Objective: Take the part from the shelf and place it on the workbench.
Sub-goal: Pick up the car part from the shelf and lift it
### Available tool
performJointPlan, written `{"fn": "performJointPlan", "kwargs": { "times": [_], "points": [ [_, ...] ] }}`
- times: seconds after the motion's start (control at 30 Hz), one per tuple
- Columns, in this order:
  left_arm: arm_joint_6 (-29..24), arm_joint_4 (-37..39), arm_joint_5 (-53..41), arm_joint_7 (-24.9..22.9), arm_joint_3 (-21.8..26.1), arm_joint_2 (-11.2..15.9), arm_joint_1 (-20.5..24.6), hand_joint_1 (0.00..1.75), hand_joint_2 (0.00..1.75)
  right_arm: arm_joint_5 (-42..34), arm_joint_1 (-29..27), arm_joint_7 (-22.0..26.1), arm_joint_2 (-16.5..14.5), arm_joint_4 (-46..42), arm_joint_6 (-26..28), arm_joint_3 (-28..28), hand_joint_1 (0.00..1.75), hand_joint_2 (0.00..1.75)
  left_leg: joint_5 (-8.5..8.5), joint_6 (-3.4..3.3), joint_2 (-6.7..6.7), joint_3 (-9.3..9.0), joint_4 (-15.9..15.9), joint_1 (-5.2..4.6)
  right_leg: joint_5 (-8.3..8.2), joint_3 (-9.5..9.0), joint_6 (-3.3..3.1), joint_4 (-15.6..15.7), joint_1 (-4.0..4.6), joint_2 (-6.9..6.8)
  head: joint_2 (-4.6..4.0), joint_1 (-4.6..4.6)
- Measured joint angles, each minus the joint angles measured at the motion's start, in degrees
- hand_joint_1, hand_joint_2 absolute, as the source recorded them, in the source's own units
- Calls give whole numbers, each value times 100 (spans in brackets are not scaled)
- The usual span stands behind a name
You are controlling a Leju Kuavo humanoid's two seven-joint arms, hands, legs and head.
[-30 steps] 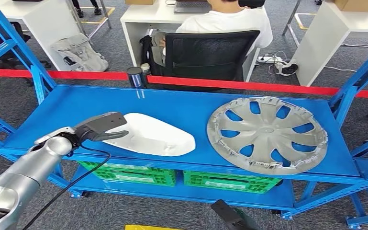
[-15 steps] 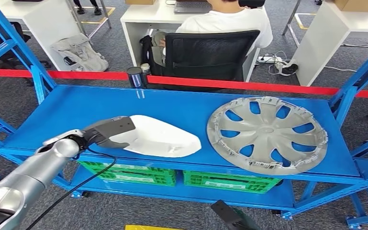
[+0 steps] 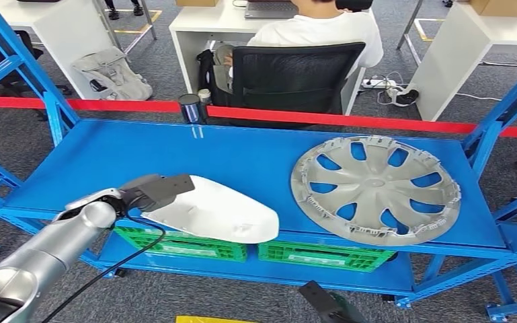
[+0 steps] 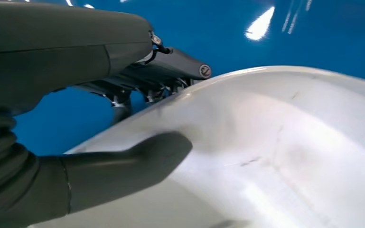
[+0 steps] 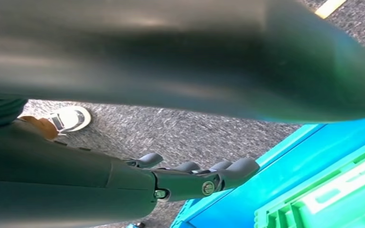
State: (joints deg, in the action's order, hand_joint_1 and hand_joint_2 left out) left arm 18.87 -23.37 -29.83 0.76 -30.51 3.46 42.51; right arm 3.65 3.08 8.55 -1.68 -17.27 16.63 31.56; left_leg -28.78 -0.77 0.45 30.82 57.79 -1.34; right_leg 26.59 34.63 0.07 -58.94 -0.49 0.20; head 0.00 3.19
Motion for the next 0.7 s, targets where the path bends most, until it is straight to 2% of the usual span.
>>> {"fn": "performJointPlan", "kwargs": {
  "times": [0.43, 0.6, 0.7],
  "points": [
    [-235, -8, 26, -52, -48, 38, -25, 175, 175, 143, -10, 63, 14, 19, 88, 54, 0, 0, 0, 0, 0, 0, 0, 0, 0, 0, 0, 0, 0, 0, 1, -1],
    [-280, -68, 162, 110, -49, 84, -40, 175, 175, 146, -10, 33, 31, 22, 46, 97, 0, 0, 0, 0, 0, 1, 0, 0, 0, 0, 0, 0, 0, 0, 1, -1],
    [-289, -104, 200, 175, -48, 101, -43, 175, 44, 146, -11, 7, 37, 22, 45, 116, 0, 0, 0, 0, 0, 1, 0, 0, 0, 1, 0, 0, 0, 0, 1, 0]
  ]
}}
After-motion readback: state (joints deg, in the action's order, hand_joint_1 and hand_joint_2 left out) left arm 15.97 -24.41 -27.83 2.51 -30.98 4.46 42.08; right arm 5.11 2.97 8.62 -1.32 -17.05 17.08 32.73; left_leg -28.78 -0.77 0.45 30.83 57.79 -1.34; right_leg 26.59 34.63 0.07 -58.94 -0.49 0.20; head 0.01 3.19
